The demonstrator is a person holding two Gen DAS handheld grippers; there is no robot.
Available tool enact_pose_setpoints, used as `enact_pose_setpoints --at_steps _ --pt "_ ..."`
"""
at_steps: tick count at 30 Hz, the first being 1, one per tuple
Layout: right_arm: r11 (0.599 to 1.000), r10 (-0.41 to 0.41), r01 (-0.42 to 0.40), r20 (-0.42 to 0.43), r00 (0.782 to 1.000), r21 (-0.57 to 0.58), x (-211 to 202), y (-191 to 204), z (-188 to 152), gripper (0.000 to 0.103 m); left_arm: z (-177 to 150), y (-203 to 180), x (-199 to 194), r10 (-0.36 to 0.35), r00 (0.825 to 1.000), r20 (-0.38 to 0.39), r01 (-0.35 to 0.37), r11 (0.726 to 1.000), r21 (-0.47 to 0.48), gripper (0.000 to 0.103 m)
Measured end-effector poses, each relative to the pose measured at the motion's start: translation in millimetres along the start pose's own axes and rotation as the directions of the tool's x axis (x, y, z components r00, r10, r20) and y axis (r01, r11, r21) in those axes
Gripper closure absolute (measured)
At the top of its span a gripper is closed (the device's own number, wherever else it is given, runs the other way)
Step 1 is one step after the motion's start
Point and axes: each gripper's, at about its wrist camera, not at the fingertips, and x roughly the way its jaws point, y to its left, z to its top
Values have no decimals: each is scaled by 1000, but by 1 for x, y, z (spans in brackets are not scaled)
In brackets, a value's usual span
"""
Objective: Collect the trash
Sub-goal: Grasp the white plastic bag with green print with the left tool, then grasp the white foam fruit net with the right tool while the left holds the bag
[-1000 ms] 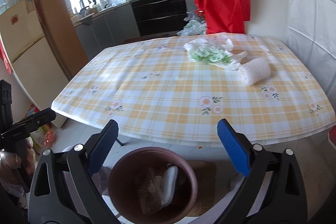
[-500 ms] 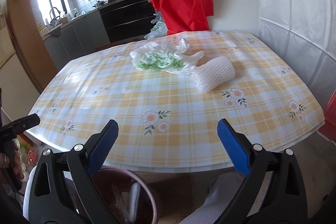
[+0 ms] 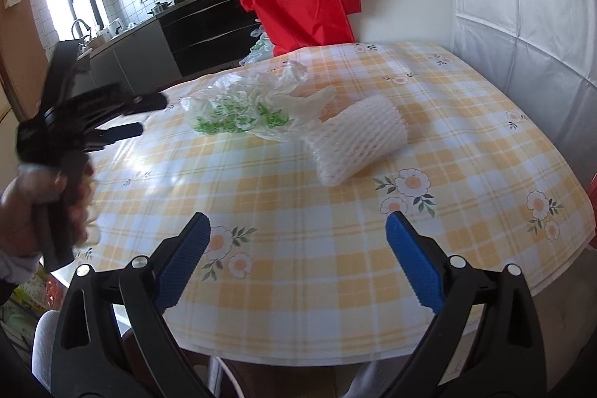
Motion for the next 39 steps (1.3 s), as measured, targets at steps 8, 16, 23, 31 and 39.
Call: enact_pose_setpoints --at_steps 8,16,23,31,39 --pt "999 -43 44 -20 999 24 15 -30 9 9 25 6 84 -39 998 -56 28 984 -173 14" --pt "999 -28 28 -12 1000 42 39 -43 33 9 7 19 73 -11 997 -81 4 995 -96 89" --pt "998 55 -53 -39 998 41 80 -30 64 12 -12 50 0 39 999 -5 -40 999 -35 91" --pt "988 -93 104 -97 991 118 121 -41 77 11 -52 88 -92 110 990 87 -106 993 -47 91" --pt "993 -83 92 -107 991 80 117 -29 71 64 -104 116 -162 170 977 125 -154 979 -132 91"
